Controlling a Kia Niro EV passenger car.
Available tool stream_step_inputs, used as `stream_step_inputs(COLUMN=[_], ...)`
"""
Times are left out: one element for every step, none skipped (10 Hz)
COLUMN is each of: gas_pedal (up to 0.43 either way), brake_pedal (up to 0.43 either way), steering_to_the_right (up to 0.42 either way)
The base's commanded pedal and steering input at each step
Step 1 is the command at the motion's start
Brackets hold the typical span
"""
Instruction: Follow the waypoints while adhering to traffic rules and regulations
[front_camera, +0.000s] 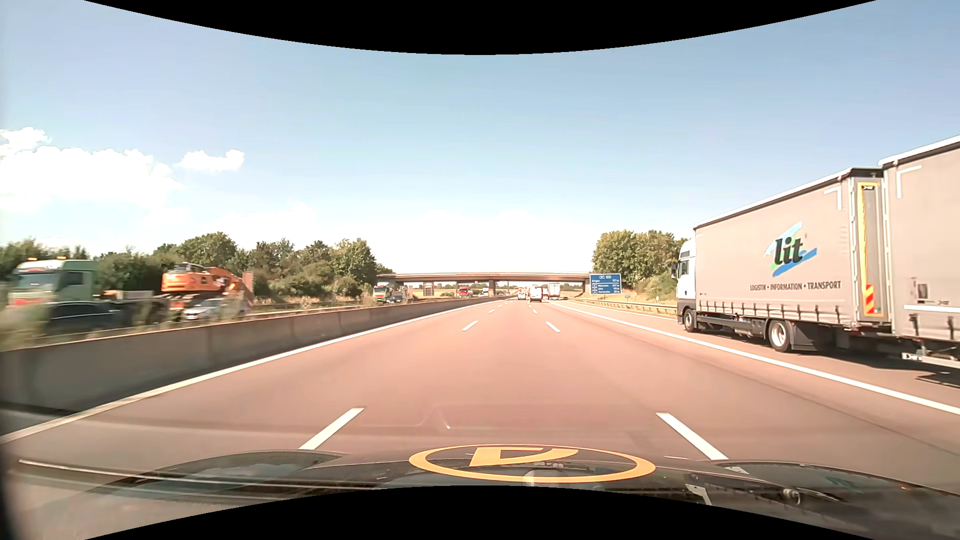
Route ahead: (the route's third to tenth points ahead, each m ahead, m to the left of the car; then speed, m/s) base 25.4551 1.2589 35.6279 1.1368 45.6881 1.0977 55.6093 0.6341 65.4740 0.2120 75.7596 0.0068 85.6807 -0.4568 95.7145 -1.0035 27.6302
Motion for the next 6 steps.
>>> stream_step_inputs(gas_pedal=[0.28, 0.28, 0.28, 0.28, 0.28, 0.28], brake_pedal=[0.0, 0.0, 0.0, 0.0, 0.0, 0.0], steering_to_the_right=[0.002, 0.002, 0.001, 0.002, 0.002, 0.002])
